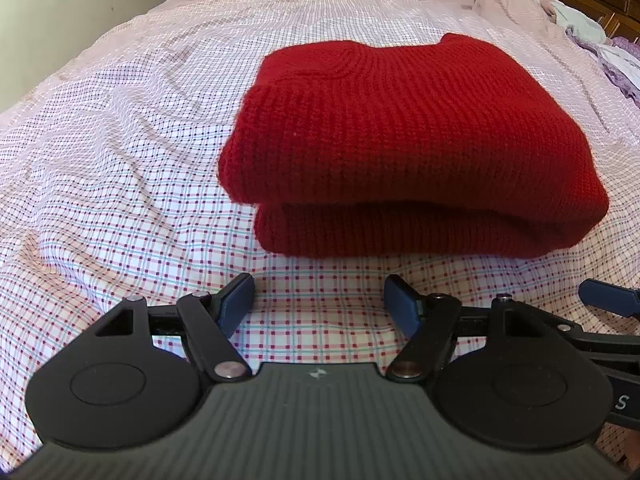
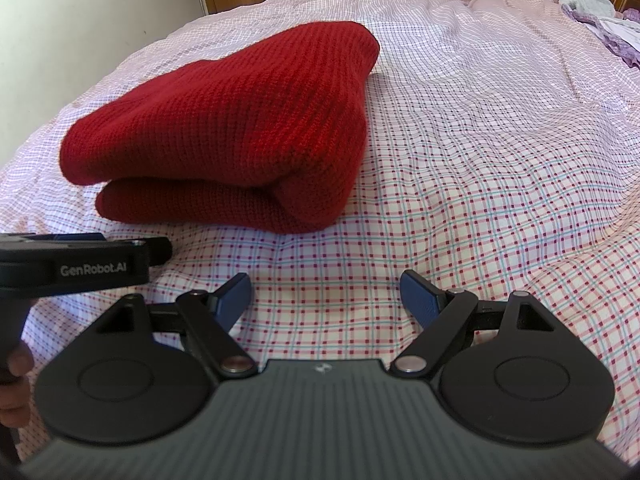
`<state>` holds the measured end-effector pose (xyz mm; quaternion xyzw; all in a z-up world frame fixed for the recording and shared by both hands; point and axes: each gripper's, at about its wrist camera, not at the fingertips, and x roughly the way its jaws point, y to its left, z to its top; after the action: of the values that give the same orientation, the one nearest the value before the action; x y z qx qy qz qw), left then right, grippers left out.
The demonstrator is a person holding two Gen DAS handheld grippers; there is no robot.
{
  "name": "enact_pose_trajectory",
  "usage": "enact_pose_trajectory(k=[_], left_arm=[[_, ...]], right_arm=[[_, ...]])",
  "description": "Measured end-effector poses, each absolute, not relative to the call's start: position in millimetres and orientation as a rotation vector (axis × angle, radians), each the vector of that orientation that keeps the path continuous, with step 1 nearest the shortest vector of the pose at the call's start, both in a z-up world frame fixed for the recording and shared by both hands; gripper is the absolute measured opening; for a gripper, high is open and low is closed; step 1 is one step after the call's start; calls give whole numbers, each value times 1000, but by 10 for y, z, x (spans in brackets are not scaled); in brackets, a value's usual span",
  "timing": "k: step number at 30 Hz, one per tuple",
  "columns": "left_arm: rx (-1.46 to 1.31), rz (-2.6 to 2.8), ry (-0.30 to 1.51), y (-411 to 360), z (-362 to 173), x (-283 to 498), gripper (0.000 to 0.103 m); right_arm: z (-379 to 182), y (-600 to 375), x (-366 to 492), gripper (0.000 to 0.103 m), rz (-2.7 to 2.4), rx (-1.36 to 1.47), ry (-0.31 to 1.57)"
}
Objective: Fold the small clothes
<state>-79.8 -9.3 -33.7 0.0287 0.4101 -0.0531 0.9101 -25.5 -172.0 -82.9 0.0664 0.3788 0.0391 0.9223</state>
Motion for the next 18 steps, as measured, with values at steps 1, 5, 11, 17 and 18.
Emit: enact_pose_trajectory(k=[1, 5, 11, 17, 18], left_arm=[[60, -110, 846, -96, -337, -796, 77], [59, -110, 845, -100, -337, -796, 77], [59, -109, 845, -102, -336, -800, 77], [60, -109, 845, -108, -336, -800, 77], [60, -109, 845, -108, -336, -800, 77]], right_arm=[[-829, -1719, -255, 84, 80, 137, 778], [-828, -1717, -256, 84, 80, 137, 778], [-829, -1714, -254, 84, 79, 137, 777], [-830, -1714, -254, 84, 79, 137, 777], [-829, -1714, -254, 84, 79, 137, 777]])
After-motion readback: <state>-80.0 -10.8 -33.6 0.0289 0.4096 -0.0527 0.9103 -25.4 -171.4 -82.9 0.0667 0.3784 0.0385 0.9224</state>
